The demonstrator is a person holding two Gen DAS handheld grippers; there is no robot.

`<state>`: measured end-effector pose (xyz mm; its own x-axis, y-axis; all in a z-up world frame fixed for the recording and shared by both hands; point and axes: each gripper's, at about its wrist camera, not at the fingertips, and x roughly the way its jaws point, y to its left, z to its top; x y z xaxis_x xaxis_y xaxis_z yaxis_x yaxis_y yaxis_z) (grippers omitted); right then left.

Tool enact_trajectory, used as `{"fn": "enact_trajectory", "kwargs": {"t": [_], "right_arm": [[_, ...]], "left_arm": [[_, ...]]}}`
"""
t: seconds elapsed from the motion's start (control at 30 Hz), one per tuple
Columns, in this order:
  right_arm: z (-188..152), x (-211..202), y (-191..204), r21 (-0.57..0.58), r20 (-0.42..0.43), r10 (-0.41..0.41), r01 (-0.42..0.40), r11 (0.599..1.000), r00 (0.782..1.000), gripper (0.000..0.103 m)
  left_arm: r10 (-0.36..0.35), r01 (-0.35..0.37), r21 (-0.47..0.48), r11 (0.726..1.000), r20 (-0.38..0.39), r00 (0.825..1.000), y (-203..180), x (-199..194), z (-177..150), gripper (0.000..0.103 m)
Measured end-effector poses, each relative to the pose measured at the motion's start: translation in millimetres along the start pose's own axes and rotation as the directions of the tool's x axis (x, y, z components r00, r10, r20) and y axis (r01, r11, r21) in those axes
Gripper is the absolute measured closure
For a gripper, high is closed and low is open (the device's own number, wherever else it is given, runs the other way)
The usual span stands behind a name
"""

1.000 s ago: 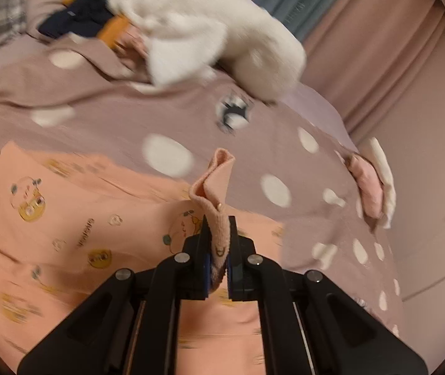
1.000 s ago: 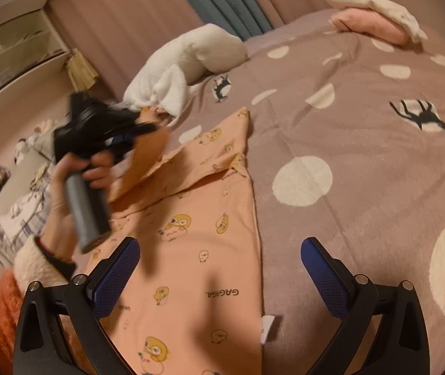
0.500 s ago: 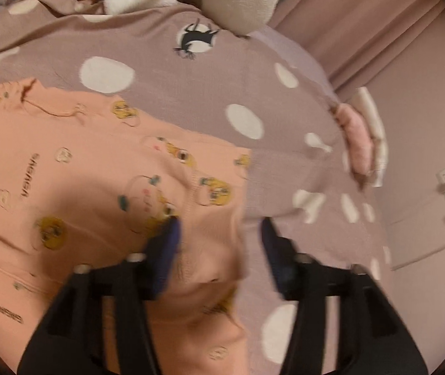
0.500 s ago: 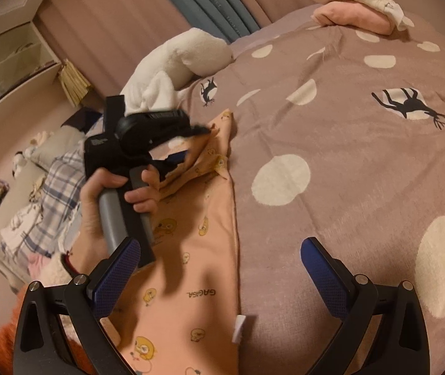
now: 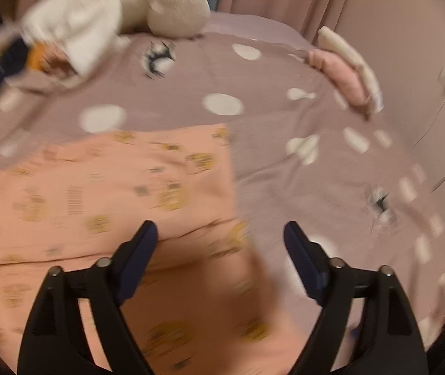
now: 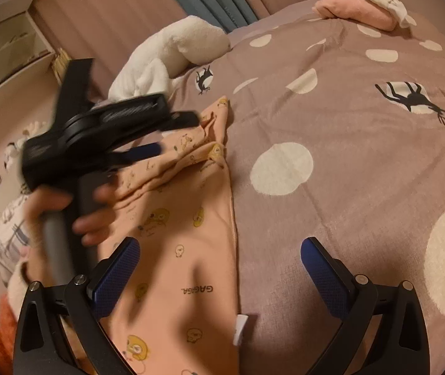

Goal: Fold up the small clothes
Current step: 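Open the left gripper and lift it away from the sleepsuit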

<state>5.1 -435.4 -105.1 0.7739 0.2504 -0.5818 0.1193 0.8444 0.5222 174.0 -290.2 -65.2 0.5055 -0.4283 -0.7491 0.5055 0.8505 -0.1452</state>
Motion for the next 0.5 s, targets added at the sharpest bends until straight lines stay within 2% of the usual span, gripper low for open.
{"fn": "enact_trajectory", "kwargs": {"t": [0.03, 0.1, 0.13, 0.2, 0.3, 0.37, 0.43, 0.5], "right_arm": [[-0.3, 0.6, 0.1, -0.002, -0.003, -0.001, 0.001, 1.0, 1.0, 0.001], [-1.8, 2.3, 0.5, 0.002, -0.016, -0.004, 0.004, 1.0, 1.0, 0.001], [-2.9, 2.9, 1.7, -0.001, -0.019, -0.005, 0.005, 1.0, 1.0, 0.001], [-4.7, 5.0, 6.0, -0.015, -0.027, -0.011, 0.01, 1.0, 1.0, 0.001], [-5.8, 10.4, 14.3, -0.054, -0.048, -0.037, 0.034, 0.998, 0.998, 0.001], [-6.5, 12.7, 20.0, -0.081, -0.056, -0.078, 0.074, 0.994, 0.995, 0.001], [-8.3, 11.2, 23.7, -0.086, -0.056, -0.088, 0.083, 0.993, 0.995, 0.001], [-12.3, 7.0, 27.5, -0.075, -0.065, -0.08, 0.075, 0.994, 0.995, 0.001]], "left_arm": [[0.068, -0.071, 0.036, 0.997, 0.069, 0.995, 2.9, -17.0, -11.2, 0.013], [0.192, -0.206, 0.057, 0.977, 0.181, 0.965, 11.3, -37.9, -27.5, 0.001], [0.239, -0.261, 0.079, 0.962, 0.212, 0.948, 14.9, -46.3, -35.3, 0.001], [0.28, -0.311, 0.127, 0.942, 0.215, 0.936, 22.7, -58.9, -48.3, 0.001], [0.378, -0.41, 0.082, 0.909, 0.256, 0.89, 41.6, -88.9, -74.4, 0.001], [0.38, -0.404, 0.061, 0.913, 0.238, 0.894, 55.6, -107.1, -90.0, 0.001], [0.361, -0.371, 0.022, 0.928, 0.182, 0.915, 73.8, -123.3, -107.4, 0.001], [0.323, -0.317, -0.061, 0.946, 0.125, 0.938, 97.3, -135.5, -124.0, 0.001]]}}
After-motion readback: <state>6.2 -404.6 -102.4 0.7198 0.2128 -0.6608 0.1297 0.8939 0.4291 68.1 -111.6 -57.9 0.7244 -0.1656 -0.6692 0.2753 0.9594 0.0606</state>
